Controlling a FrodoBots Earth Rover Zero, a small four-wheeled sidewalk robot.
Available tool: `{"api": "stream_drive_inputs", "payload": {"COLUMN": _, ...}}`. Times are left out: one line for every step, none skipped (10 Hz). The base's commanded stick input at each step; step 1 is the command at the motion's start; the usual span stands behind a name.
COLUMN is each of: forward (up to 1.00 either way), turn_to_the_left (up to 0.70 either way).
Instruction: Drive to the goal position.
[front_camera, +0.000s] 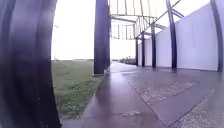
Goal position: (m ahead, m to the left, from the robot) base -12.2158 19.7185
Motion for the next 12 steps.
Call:
{"api": "stream_drive_inputs", "payload": {"forward": 0.0, "turn_to_the_left": 0.0}}
{"api": "stream_drive_inputs", "payload": {"forward": 0.0, "turn_to_the_left": 0.0}}
{"api": "stream_drive_inputs", "payload": {"forward": 0.0, "turn_to_the_left": 0.0}}
{"api": "stream_drive_inputs", "payload": {"forward": 0.0, "turn_to_the_left": 0.0}}
{"api": "stream_drive_inputs", "payload": {"forward": 0.16, "turn_to_the_left": -0.1}}
{"api": "stream_drive_inputs", "payload": {"forward": 0.45, "turn_to_the_left": -0.27}}
{"api": "stream_drive_inputs", "payload": {"forward": 0.45, "turn_to_the_left": -0.27}}
{"api": "stream_drive_inputs", "payload": {"forward": 0.45, "turn_to_the_left": -0.27}}
{"api": "stream_drive_inputs", "payload": {"forward": 0.45, "turn_to_the_left": -0.27}}
{"api": "stream_drive_inputs", "payload": {"forward": 0.45, "turn_to_the_left": -0.27}}
{"api": "stream_drive_inputs", "payload": {"forward": 0.45, "turn_to_the_left": -0.27}}
{"api": "stream_drive_inputs", "payload": {"forward": 0.45, "turn_to_the_left": -0.27}}
